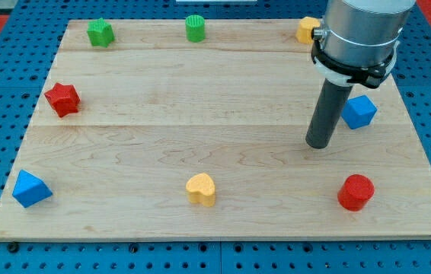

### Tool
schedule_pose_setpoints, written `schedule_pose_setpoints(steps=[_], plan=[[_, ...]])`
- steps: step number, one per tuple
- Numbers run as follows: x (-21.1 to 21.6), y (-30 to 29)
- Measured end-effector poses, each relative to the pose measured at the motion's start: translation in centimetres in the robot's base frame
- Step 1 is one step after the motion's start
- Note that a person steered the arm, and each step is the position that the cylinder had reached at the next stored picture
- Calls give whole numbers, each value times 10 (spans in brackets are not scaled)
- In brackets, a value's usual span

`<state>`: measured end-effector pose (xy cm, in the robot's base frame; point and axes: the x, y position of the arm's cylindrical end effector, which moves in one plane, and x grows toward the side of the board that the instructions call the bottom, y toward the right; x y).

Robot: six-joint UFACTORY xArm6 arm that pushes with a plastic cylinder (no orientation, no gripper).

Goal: Keep the green blocks horizontally right to red star

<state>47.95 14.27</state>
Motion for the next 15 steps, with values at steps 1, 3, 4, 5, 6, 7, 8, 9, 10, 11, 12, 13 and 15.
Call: schedule_pose_setpoints(steps=[1, 3, 4, 5, 6, 7, 8, 9, 10, 11, 12, 13, 15], plan=[[6, 0], [-35, -6], [-49, -22], [-74, -34], [-119, -39], [-183, -54], [-240, -61], [-287, -68], [-287, -118], [-285, -177], [-242, -179], [-208, -163], [-221, -185]])
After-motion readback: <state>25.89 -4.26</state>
